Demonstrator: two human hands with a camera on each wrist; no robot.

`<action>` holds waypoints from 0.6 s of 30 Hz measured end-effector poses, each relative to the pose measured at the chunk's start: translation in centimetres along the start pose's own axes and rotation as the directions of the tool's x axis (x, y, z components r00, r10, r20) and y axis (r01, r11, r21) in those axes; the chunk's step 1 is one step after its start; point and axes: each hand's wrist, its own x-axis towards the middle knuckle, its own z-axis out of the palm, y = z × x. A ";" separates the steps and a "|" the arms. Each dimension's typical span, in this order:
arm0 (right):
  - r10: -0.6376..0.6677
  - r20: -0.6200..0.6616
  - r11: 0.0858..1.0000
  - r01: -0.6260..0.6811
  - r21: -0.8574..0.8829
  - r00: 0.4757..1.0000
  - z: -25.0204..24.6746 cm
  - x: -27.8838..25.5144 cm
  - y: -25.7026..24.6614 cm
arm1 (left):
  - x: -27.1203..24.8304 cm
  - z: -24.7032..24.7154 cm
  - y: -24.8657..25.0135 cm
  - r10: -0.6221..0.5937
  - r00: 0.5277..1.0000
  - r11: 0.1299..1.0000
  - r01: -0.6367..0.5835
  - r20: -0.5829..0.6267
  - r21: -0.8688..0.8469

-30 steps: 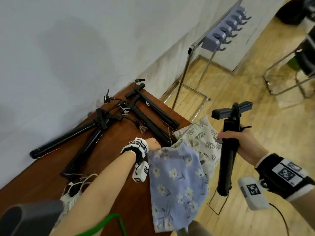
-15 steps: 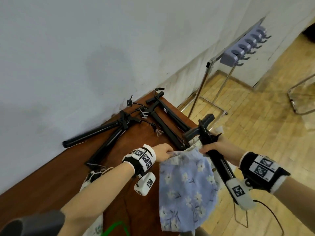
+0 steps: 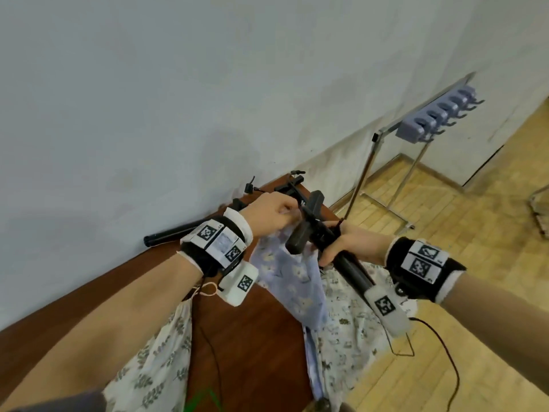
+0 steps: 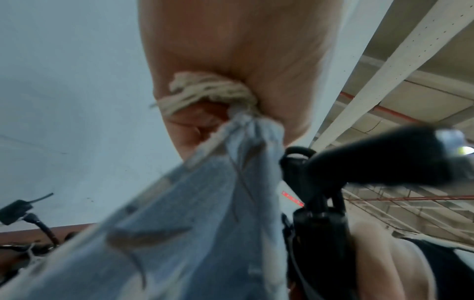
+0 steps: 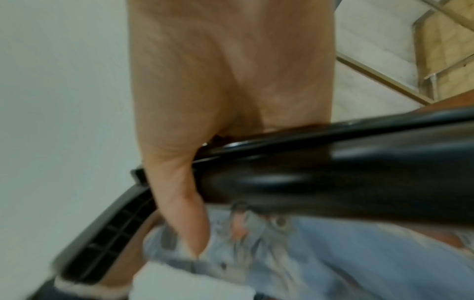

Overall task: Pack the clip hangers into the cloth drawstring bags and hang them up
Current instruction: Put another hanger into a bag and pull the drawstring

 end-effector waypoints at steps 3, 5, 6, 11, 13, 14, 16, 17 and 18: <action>0.086 0.034 0.989 -0.081 -0.123 0.996 1.8 0.3 2.2 | -0.4 1.0 -1.4 -0.108 0.970 0.994 0.110 -0.219 -0.004; 0.194 0.094 0.960 -0.170 -0.220 0.976 3.1 0.4 3.7 | -0.7 1.9 -2.0 -0.176 0.923 0.984 0.174 -0.343 -0.037; 0.254 0.122 0.948 -0.221 -0.229 0.960 3.7 0.5 4.6 | -0.8 2.5 -2.3 -0.203 0.909 0.979 0.187 -0.365 -0.079; 0.364 0.211 0.927 -0.330 -0.180 0.907 4.8 1.4 6.7 | -1.7 4.8 -3.4 -0.304 0.926 0.932 0.239 -0.226 -0.273; 0.335 0.252 0.942 -0.329 -0.064 0.908 4.7 1.4 6.7 | -2.1 4.6 -3.4 -0.290 0.943 0.924 0.231 -0.165 -0.306; 0.313 0.275 0.946 -0.324 -0.004 0.909 4.6 1.4 6.4 | -2.3 4.6 -3.4 -0.259 0.956 0.934 0.211 -0.141 -0.288; 0.279 0.324 0.941 -0.325 0.098 0.904 4.4 1.7 5.8 | -2.8 4.8 -3.1 -0.171 0.981 0.975 0.155 -0.095 -0.160; 0.268 0.342 0.935 -0.328 0.133 0.901 4.2 1.9 5.6 | -3.1 5.1 -2.9 -0.114 0.990 0.992 0.110 -0.081 -0.058; 0.269 0.345 0.929 -0.336 0.153 0.899 4.2 2.2 5.4 | -3.4 5.4 -2.8 -0.052 0.995 0.998 0.055 -0.088 0.034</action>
